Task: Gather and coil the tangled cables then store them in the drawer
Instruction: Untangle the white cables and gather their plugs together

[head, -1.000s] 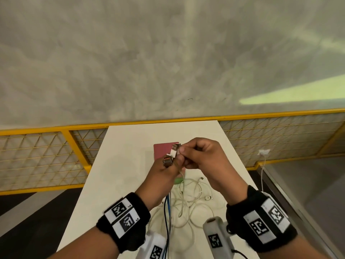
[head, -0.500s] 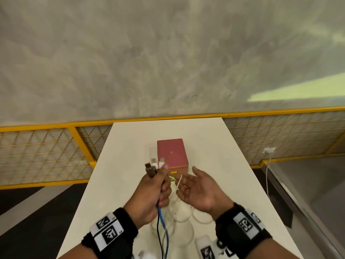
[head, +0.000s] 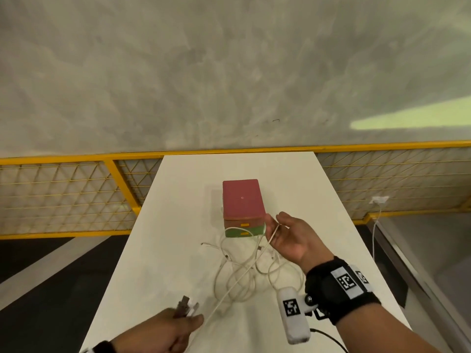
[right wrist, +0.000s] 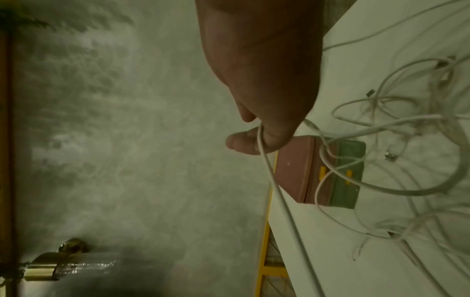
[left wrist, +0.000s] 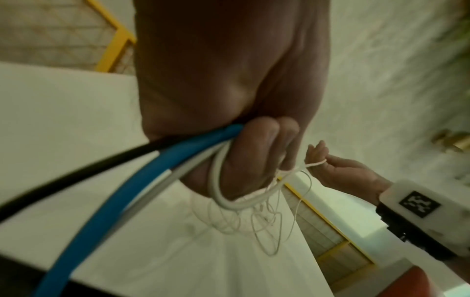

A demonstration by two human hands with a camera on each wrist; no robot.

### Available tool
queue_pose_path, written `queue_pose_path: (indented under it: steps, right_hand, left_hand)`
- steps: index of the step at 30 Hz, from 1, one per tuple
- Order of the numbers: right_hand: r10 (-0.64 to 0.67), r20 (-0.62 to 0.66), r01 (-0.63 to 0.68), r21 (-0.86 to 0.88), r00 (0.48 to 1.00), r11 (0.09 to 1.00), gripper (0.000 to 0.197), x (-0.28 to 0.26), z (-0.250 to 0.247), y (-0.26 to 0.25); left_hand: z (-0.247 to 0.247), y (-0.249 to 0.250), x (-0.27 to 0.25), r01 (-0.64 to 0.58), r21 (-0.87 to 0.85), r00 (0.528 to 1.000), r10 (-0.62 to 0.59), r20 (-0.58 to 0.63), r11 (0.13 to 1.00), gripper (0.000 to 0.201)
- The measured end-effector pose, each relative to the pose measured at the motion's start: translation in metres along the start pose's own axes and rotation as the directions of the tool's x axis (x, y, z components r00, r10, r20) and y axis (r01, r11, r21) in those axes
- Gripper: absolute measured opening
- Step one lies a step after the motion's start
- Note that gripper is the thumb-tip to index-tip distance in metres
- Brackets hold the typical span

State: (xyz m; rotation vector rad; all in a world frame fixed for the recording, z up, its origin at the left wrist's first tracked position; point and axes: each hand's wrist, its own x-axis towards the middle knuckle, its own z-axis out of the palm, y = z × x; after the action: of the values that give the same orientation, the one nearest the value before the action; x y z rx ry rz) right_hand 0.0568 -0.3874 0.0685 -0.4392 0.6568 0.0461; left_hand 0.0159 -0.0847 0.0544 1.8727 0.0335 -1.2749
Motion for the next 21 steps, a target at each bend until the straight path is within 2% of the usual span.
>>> queue_pose_path:
  steps: [2, 4, 5, 7, 8, 11, 16, 18, 21]
  right_hand:
    - [-0.011, 0.018, 0.012, -0.073, 1.000, 0.997, 0.022, -0.004, 0.000, 0.016]
    - [0.037, 0.058, -0.024, -0.212, 0.998, 0.977, 0.021, -0.008, -0.001, 0.039]
    - [0.082, 0.081, -0.056, -0.274, 0.993, 0.960, 0.020, -0.009, -0.002, 0.051]
    - [0.158, 0.122, -0.110, -0.330, 0.980, 0.938, 0.017, -0.014, -0.004, 0.070]
    - [0.175, 0.143, -0.118, -0.337, 0.974, 0.934, 0.018, -0.017, -0.004, 0.076]
    - [0.143, 0.134, -0.096, -0.305, 0.981, 0.947, 0.035, -0.022, -0.007, 0.083]
    - [0.172, 0.136, -0.114, -0.355, 0.976, 0.928, 0.023, -0.027, -0.010, 0.088]
    - [0.176, 0.134, -0.108, -0.405, 0.975, 0.908, 0.020, -0.028, -0.007, 0.087]
    - [0.110, 0.133, -0.053, -0.373, 0.985, 0.926, 0.024, -0.019, -0.002, 0.069]
  left_hand:
    - [0.002, 0.011, 0.001, -0.123, -0.117, 0.975, 0.098, -0.197, 0.986, 0.055]
    - [0.008, 0.032, 0.005, -0.351, -0.240, 0.871, 0.222, -0.438, 0.905, 0.043]
    - [0.011, 0.046, 0.010, -0.443, -0.230, 0.811, 0.278, -0.515, 0.867, 0.035]
    - [0.021, 0.069, 0.021, -0.537, -0.066, 0.719, 0.415, -0.558, 0.841, 0.018]
    - [0.027, 0.076, 0.026, -0.552, 0.030, 0.695, 0.479, -0.536, 0.833, 0.012]
    - [0.039, 0.077, 0.045, -0.512, 0.187, 0.692, 0.531, -0.489, 0.839, 0.007]
    - [0.048, 0.067, 0.055, -0.524, 0.228, 0.661, 0.561, -0.499, 0.820, 0.010]
    - [0.047, 0.064, 0.053, -0.519, 0.196, 0.708, 0.547, -0.447, 0.832, 0.012]
    - [0.038, 0.057, 0.038, -0.488, 0.139, 0.832, 0.508, -0.222, 0.862, 0.028]
